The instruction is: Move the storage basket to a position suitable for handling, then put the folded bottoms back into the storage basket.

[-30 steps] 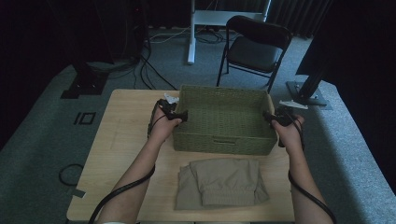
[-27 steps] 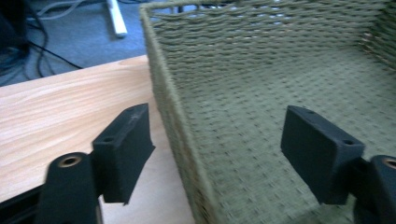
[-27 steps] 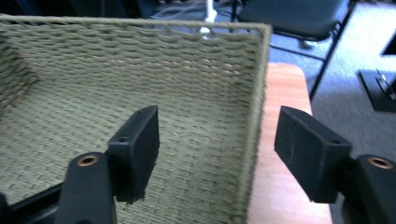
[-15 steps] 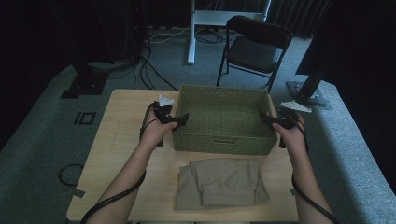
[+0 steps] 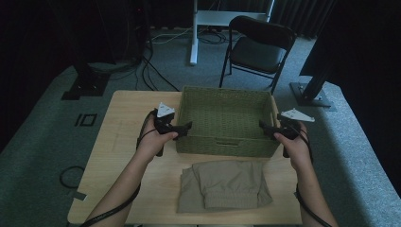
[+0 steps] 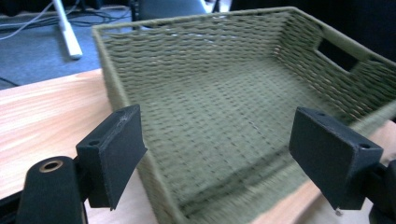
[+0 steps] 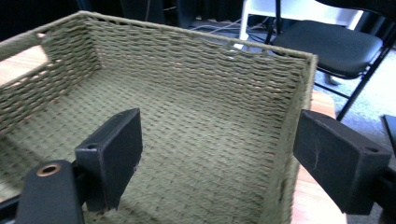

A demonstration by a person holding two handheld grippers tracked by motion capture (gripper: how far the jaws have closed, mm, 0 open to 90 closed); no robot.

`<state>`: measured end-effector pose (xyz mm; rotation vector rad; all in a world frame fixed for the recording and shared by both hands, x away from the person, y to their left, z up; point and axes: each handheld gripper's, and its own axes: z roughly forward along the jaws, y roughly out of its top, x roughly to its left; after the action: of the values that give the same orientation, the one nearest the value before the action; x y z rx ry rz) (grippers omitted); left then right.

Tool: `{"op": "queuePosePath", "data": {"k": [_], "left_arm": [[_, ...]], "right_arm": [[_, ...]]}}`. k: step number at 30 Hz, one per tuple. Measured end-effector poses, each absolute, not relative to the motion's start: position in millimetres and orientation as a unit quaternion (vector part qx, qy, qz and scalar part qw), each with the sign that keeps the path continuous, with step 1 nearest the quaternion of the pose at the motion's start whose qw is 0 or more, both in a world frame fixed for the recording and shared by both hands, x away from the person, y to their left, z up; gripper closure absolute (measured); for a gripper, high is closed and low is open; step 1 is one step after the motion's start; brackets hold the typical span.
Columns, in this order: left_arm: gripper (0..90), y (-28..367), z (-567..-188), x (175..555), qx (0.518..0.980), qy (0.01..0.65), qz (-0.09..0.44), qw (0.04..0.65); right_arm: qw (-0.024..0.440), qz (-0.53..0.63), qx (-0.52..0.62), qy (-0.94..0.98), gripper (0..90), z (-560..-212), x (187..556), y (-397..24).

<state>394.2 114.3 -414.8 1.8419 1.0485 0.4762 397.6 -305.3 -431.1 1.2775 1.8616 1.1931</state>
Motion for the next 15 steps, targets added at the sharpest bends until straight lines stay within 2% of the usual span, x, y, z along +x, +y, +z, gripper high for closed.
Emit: {"op": "queuePosePath", "data": {"k": [6,15], "left_arm": [[18.9,107.5,-425.8,374.5,0.769,0.408,0.166,0.462],[18.8,107.7,-431.3,357.7,0.765,0.404,0.16,0.475]], "right_arm": [[0.282,0.466,0.465,0.698,14.6,-431.4,380.1,-300.2],[0.284,0.478,0.451,0.698,14.2,-426.4,359.7,-298.2]]}}
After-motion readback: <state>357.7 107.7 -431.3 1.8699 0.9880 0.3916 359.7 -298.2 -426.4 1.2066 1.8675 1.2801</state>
